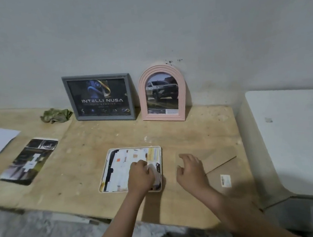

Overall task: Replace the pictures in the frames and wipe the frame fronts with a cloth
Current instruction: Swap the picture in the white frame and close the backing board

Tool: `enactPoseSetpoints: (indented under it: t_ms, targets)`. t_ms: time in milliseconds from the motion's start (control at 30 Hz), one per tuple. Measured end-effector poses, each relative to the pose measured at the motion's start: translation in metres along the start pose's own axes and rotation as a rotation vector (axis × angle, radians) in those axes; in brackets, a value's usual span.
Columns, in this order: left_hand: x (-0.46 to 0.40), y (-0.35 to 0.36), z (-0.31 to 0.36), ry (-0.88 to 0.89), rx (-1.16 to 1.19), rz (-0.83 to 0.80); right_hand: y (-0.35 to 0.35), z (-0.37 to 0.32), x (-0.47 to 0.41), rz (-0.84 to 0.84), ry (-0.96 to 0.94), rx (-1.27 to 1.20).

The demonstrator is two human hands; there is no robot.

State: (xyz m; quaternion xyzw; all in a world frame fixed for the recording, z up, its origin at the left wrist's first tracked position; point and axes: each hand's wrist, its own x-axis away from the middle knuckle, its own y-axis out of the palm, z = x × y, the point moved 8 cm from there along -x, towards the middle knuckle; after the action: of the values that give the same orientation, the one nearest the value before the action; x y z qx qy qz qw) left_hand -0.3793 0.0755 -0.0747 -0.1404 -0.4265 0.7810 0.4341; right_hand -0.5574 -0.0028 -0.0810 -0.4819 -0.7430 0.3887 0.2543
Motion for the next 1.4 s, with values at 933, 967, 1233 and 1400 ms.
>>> enactPoseSetpoints:
  t_ms: [933,967,1233,1400]
  targets:
    - [-0.103,-0.054,-0.096,0.194,-0.507,-0.33,0.086,-0.088,-0.07,-0.151,-0.041,0.435]
    - [-0.105,-0.055,-0.095,0.183,-0.503,-0.329,0.085,-0.088,-0.071,-0.15,-0.032,0.429]
    - [-0.113,-0.071,-0.087,0.104,-0.249,-0.253,0.082,-0.088,-0.07,-0.093,-0.049,0.406]
    - [-0.113,-0.078,-0.092,0.065,0.064,-0.249,0.077,-0.079,-0.068,-0.005,0.011,0.201]
